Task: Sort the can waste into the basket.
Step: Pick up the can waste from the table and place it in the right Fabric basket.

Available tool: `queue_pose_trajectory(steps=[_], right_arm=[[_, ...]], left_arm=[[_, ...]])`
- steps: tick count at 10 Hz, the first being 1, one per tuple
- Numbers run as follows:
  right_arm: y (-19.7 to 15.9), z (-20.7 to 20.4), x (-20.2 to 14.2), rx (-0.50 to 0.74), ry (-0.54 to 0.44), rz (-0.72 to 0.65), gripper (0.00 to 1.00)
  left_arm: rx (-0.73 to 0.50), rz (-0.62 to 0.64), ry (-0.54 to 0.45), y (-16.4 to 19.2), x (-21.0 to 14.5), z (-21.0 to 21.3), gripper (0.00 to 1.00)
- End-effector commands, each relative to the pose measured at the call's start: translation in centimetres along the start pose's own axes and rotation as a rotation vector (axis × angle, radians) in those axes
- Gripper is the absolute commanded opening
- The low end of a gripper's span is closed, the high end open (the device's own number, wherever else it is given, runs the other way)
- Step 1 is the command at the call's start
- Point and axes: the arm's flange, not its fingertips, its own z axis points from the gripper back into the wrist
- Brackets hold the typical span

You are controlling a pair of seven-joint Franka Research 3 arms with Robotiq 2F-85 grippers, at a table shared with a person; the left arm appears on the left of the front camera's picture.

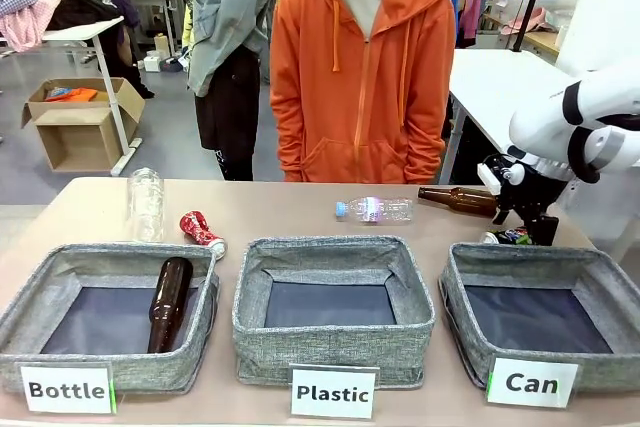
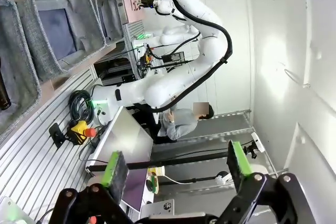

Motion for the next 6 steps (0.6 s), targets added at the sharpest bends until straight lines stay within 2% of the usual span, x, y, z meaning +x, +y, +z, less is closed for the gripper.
queue_pose_trajectory(steps=[1, 4, 5, 6], right_arm=[[-1.32, -0.68, 0.14, 0.017, 0.021, -0.034, 1.00], [-1.43, -0.75, 0.51, 0.043, 0.023, -0.015, 1.00], [-1.37, -0.75, 0.64, 0.048, 0.024, 0.002, 0.64], [-1.44, -0.71, 0.75, 0.061, 0.016, 0.006, 0.41]], left_arm=[[-0.017, -0.009, -0.004, -0.49, 0.31, 0.00, 1.00], [-0.017, -0.009, -0.004, -0.49, 0.31, 0.00, 1.00], [-0.017, -0.009, -0.004, -0.49, 0.31, 0.00, 1.00], [-0.017, -0.009, -0.004, -0.49, 0.31, 0.00, 1.00]])
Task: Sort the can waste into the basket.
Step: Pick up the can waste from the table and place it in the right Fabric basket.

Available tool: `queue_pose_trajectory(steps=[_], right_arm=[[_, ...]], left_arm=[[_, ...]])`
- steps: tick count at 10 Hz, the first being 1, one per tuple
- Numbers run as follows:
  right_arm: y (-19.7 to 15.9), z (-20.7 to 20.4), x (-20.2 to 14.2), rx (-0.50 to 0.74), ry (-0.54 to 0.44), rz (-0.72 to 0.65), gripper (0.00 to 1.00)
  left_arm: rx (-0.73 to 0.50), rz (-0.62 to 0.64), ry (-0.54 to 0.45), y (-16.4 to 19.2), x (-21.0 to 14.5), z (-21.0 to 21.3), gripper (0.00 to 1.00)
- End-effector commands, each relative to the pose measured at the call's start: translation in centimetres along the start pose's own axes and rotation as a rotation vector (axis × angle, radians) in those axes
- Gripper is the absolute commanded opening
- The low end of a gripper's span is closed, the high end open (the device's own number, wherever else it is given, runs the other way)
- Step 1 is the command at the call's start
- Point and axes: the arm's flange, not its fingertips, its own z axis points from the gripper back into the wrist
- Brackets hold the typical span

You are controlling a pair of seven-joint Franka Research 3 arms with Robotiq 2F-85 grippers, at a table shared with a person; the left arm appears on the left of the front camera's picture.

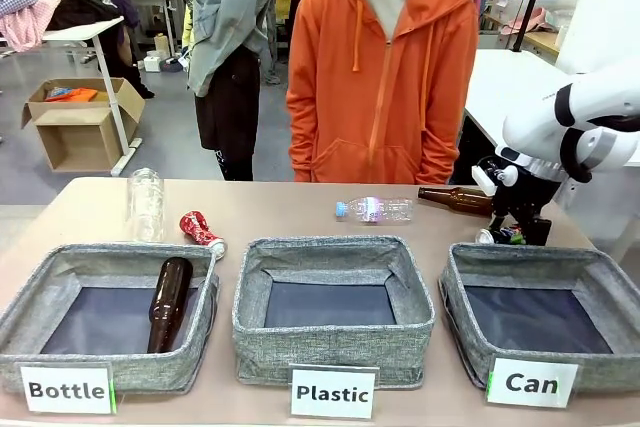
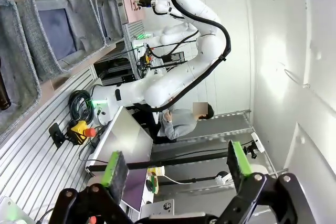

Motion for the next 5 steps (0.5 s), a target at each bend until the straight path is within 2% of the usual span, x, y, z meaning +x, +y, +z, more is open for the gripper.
queue_pose_trajectory(steps=[1, 2, 4, 5], right_arm=[[-0.8, 0.0, 0.2, 0.029, 0.019, 0.005, 0.04], [-0.7, 0.0, 0.3, 0.037, 0.021, 0.018, 0.00], [-0.9, -0.8, 1.0, 0.134, -0.006, 0.129, 0.00], [-1.0, -1.0, 1.2, 0.132, -0.003, 0.121, 0.04]], left_arm=[[-0.017, -0.010, -0.004, -0.5, 0.3, 0.0, 1.00], [-0.017, -0.010, -0.004, -0.5, 0.3, 0.0, 1.00], [-0.017, -0.010, -0.004, -0.5, 0.3, 0.0, 1.00], [-0.017, -0.010, -0.004, -0.5, 0.3, 0.0, 1.00]])
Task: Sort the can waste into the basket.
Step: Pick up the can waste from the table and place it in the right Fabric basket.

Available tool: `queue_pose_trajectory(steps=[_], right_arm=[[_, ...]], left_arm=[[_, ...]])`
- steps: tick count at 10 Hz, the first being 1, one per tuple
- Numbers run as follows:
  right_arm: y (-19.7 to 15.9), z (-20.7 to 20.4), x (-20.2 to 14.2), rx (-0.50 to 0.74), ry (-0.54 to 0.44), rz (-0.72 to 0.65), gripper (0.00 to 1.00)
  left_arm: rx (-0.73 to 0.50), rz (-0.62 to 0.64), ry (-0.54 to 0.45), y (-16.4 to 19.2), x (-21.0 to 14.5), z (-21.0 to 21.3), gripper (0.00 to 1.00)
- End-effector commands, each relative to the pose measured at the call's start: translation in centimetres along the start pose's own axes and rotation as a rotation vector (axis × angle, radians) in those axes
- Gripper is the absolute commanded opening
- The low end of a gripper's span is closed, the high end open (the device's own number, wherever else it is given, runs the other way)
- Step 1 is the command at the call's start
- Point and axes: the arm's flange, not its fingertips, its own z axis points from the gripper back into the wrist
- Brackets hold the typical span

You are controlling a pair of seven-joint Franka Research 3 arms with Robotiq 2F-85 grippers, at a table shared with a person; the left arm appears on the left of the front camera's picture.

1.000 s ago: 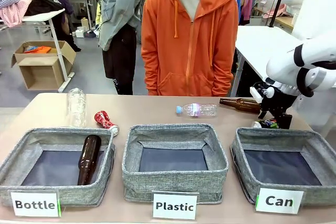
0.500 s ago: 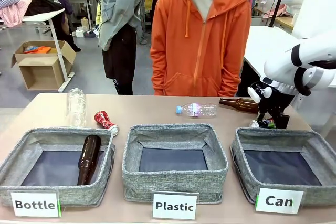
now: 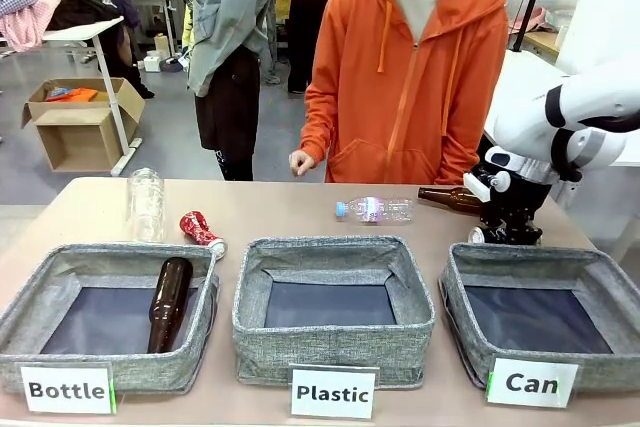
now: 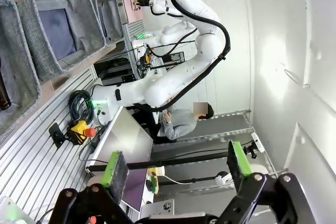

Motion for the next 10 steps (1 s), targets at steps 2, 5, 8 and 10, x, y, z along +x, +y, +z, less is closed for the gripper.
queue_pose_trajectory(steps=[2, 5, 8, 10], right_arm=[[-0.9, 0.2, -0.6, 0.021, 0.006, 0.024, 0.00], [-0.7, 0.3, -0.6, 0.024, 0.001, 0.029, 0.00], [2.3, 4.4, -1.4, -0.016, 0.041, 0.033, 0.00], [7.2, 10.5, -1.1, -0.108, 0.106, 0.068, 0.00]], left_arm=[[-0.017, -0.010, -0.004, -0.5, 0.3, 0.0, 1.00], [-0.017, -0.010, -0.004, -0.5, 0.3, 0.0, 1.00], [-0.017, -0.010, -0.004, -0.5, 0.3, 0.0, 1.00], [-0.017, -0.010, -0.004, -0.5, 0.3, 0.0, 1.00]])
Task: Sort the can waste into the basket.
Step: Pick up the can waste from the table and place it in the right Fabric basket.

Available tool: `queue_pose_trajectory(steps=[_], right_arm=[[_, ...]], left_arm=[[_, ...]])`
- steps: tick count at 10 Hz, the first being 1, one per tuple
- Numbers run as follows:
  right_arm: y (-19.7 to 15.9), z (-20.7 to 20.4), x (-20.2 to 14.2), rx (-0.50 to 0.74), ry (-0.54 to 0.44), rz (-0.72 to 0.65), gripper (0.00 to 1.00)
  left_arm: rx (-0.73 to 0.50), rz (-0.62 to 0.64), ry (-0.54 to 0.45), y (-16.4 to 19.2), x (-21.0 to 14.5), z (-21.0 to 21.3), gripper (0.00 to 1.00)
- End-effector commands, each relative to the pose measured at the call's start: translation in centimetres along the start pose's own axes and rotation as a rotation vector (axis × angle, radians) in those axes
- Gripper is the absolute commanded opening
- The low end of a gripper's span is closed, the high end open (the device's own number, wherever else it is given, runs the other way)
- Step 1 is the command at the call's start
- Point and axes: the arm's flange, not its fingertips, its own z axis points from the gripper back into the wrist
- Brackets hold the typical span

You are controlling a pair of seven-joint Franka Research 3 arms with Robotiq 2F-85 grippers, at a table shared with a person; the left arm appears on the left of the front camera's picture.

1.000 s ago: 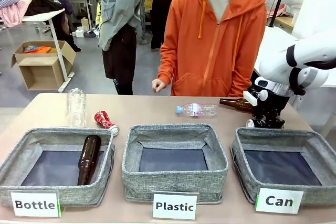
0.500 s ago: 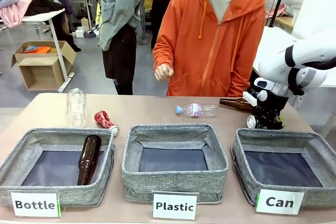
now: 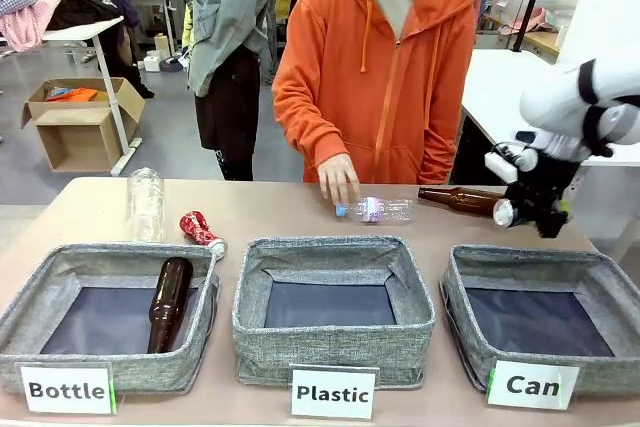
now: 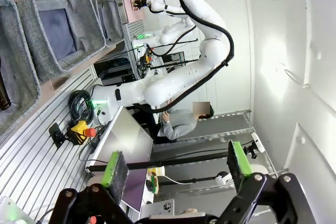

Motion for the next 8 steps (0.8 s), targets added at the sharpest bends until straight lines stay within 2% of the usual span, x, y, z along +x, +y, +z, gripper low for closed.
queue_pose_trajectory(steps=[1, 3, 5, 8], right_arm=[[6.2, 5.7, 0.7, -0.098, 0.059, 0.064, 0.00], [10.9, 8.9, 2.5, -0.162, 0.046, 0.127, 0.00], [14.0, 7.7, 5.5, -0.188, 0.032, 0.185, 0.00], [16.1, 4.5, 8.5, -0.204, 0.080, 0.236, 0.00]], left_arm=[[-0.018, -0.009, -0.004, -0.5, 0.3, 0.0, 1.00], [-0.018, -0.009, -0.004, -0.5, 0.3, 0.0, 1.00], [-0.018, -0.009, -0.004, -0.5, 0.3, 0.0, 1.00], [-0.018, -0.009, -0.004, -0.5, 0.3, 0.0, 1.00]])
